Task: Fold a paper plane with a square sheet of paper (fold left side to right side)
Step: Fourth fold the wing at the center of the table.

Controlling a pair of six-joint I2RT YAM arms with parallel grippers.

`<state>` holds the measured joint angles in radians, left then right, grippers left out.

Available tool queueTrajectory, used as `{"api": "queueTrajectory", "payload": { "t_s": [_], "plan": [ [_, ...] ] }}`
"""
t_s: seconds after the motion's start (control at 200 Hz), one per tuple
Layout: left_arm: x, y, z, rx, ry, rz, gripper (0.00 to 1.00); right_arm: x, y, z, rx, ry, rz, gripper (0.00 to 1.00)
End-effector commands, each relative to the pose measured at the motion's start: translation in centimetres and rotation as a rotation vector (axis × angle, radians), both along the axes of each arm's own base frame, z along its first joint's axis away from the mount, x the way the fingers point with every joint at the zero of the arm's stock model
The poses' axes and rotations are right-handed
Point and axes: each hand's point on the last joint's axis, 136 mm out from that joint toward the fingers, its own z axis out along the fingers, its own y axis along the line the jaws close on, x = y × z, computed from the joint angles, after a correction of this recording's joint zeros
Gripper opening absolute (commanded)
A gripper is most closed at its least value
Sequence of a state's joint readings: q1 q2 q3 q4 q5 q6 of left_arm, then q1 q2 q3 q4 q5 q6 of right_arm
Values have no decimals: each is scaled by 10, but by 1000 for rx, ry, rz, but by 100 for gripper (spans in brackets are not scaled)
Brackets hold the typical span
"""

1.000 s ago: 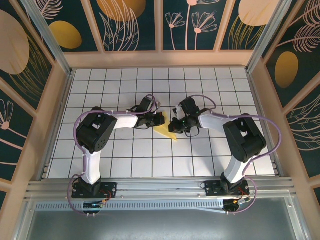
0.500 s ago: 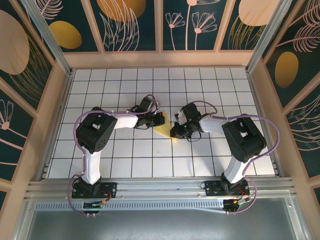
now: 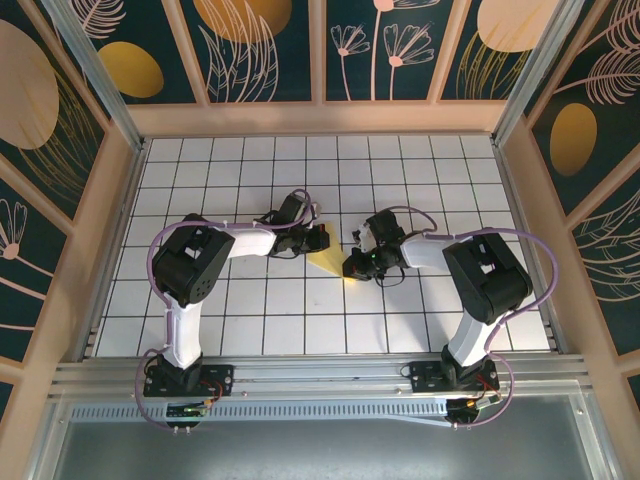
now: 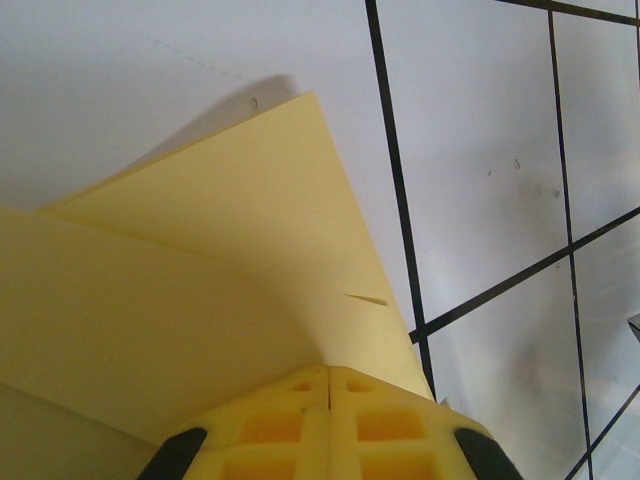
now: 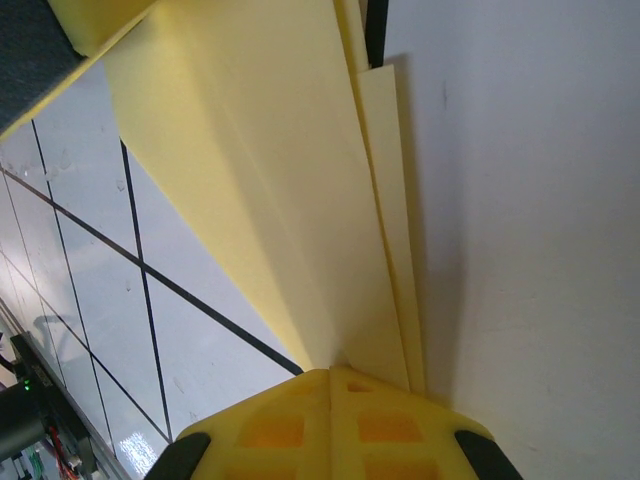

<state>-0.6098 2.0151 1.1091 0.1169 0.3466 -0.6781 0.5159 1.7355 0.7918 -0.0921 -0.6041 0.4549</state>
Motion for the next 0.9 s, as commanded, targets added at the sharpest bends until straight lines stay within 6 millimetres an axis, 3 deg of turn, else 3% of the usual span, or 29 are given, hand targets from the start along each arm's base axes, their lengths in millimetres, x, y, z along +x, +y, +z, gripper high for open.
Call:
{"api": "queueTrajectory", "payload": {
  "t_s": [0.0, 0.566, 0.671, 0.811, 0.896],
  "plan": [
    [-6, 16, -27, 86, 59, 34, 0, -10, -8, -11, -22, 49, -12, 0],
    [-6, 20, -29, 104, 60, 54, 0, -53, -32, -19, -20, 112, -25, 0],
    [-6, 20, -27, 99, 55, 52, 0, -45, -32, -1, -10, 69, -24, 0],
    [-6, 18, -24, 87, 51, 47, 0, -19, -22, 41, 55, -34, -16, 0],
    [-6, 18, -23, 82, 51, 47, 0, -3, -13, 56, 100, -77, -16, 0]
  ]
}}
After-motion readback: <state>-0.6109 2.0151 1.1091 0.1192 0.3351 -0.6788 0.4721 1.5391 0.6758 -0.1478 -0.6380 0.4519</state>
